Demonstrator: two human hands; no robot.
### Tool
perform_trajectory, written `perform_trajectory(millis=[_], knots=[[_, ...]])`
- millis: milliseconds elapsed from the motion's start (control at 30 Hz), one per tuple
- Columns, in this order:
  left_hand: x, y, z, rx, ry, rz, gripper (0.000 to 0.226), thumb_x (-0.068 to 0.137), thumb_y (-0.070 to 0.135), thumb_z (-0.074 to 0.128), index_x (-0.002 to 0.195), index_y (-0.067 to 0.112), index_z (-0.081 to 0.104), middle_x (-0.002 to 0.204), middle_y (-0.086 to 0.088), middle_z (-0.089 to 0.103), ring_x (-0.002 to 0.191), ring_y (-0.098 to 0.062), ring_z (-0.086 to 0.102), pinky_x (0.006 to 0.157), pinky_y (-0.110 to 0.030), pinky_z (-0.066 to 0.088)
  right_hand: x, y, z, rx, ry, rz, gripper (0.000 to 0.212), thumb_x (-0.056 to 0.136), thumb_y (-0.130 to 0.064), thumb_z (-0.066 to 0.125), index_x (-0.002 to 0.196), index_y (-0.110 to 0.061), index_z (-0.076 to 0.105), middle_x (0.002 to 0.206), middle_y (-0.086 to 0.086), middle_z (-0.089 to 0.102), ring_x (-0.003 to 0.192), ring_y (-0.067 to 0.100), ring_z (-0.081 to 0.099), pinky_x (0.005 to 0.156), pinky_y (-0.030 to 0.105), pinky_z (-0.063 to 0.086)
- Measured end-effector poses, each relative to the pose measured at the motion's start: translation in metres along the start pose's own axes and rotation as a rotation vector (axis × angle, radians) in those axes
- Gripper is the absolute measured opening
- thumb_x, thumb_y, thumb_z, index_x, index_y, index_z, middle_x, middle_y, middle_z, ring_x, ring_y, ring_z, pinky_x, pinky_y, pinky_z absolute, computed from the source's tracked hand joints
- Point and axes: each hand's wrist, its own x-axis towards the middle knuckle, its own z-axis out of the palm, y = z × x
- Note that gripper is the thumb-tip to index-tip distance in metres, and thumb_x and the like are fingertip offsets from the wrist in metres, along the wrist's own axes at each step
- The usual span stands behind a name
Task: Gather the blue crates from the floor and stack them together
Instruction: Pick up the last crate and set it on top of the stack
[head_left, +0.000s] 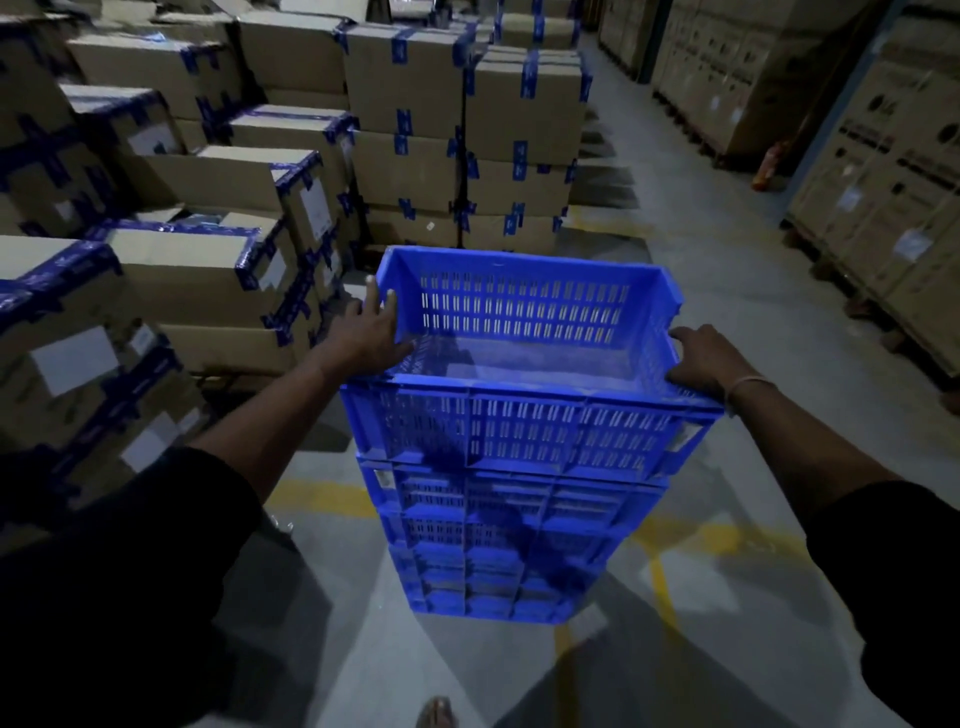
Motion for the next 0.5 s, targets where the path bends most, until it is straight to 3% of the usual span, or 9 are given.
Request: perform_trajectory(millis=[267,367,433,500], knots=[[-0.003,0.006,-0.002,0.03,0.078,0.044,0.1,0.096,0.068,0.042,0.161,0.005,-0.002,0.168,-0.018,-0.01,0.156,-0.034,-0.007,0.124,-0.051,0.01,0.004,-0.005,0.013,-0.057,0.043,0.063,0.061,0.077,-0.021,0.072,0.131,-0.007,0.05,0.128,0.025,0.045,0.102,0.048,0.059,0.085,0.045,0.051],[-0.012,0.027,0.0,0.034,0.159,0.161,0.095,0.095,0.073,0.032,0.161,0.007,0.012,0.168,-0.018,0.011,0.156,-0.035,-0.004,0.126,-0.054,0.001,0.001,-0.007,0.011,-0.054,0.04,0.091,0.065,0.077,-0.024,0.073,0.134,-0.006,0.048,0.134,0.026,0.041,0.105,0.049,0.058,0.087,0.046,0.05],[-0.029,0.07,0.004,-0.084,0.167,0.319,0.088,0.097,0.072,0.032,0.158,0.009,0.027,0.162,-0.016,0.032,0.153,-0.036,0.02,0.123,-0.053,0.018,-0.006,-0.01,0.008,-0.016,0.042,0.106,0.066,0.079,-0.025,0.072,0.137,-0.006,0.045,0.139,0.026,0.037,0.109,0.049,0.057,0.089,0.048,0.05],[-0.046,0.129,0.016,-0.114,0.146,0.494,0.082,0.097,0.074,0.032,0.151,0.014,0.042,0.146,-0.013,0.054,0.133,-0.031,0.051,0.107,-0.045,0.044,-0.011,-0.012,0.006,0.069,0.044,0.113,0.067,0.081,-0.025,0.069,0.14,-0.006,0.043,0.141,0.027,0.037,0.113,0.049,0.055,0.093,0.048,0.049]])
